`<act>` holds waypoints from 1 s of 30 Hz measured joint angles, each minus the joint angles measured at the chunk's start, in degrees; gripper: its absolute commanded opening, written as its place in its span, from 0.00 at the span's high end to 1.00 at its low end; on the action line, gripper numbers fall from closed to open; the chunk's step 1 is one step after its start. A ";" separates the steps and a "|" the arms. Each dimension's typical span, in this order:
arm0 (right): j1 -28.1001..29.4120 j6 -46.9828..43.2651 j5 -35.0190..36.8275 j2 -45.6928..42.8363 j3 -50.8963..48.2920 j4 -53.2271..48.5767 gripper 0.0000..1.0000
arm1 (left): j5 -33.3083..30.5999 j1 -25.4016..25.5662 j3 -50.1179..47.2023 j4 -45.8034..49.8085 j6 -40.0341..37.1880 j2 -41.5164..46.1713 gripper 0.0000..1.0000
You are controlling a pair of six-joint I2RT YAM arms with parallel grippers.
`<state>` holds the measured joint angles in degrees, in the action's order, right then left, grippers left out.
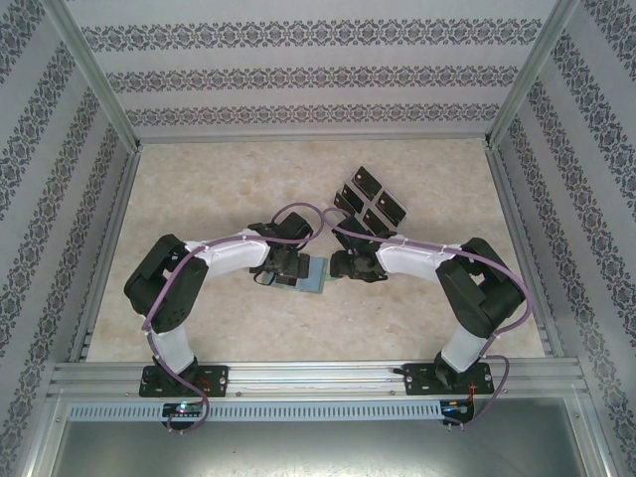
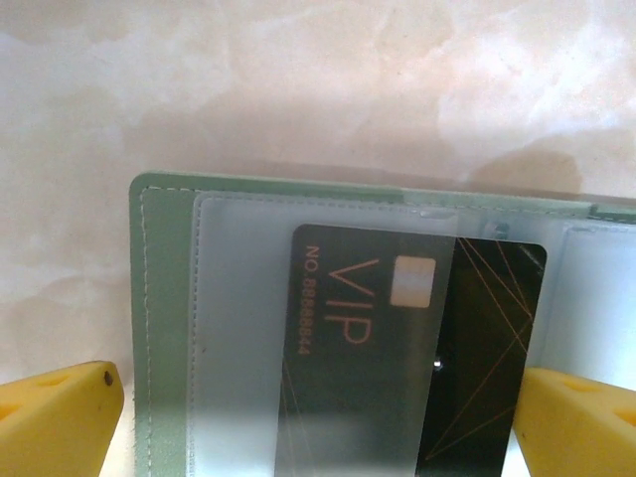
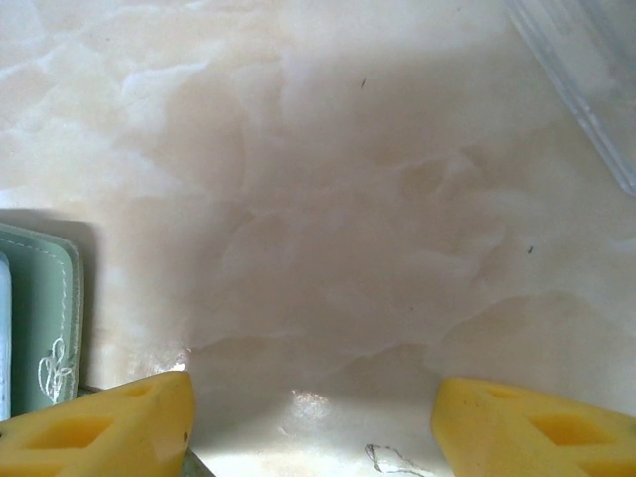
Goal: Put the credit cards into the card holder
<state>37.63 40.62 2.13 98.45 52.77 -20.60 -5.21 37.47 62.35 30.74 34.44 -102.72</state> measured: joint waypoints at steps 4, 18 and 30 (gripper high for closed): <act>0.00 0.00 -0.02 -0.42 -0.02 -0.11 0.34 | 0.02 -0.09 -0.26 0.07 0.00 0.28 0.00; 5.75 3.10 -2.60 -9.70 -0.87 -0.72 0.60 | 0.46 -0.11 -0.52 0.11 0.00 2.51 0.00; 7.41 11.85 -7.04 -6.05 -0.87 9.51 1.00 | 2.25 -2.08 -2.71 0.02 0.00 3.04 0.00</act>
<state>45.04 52.47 -4.91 92.40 51.90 -11.09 -2.96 35.40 59.64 30.76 34.44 -99.68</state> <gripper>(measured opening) 0.067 0.999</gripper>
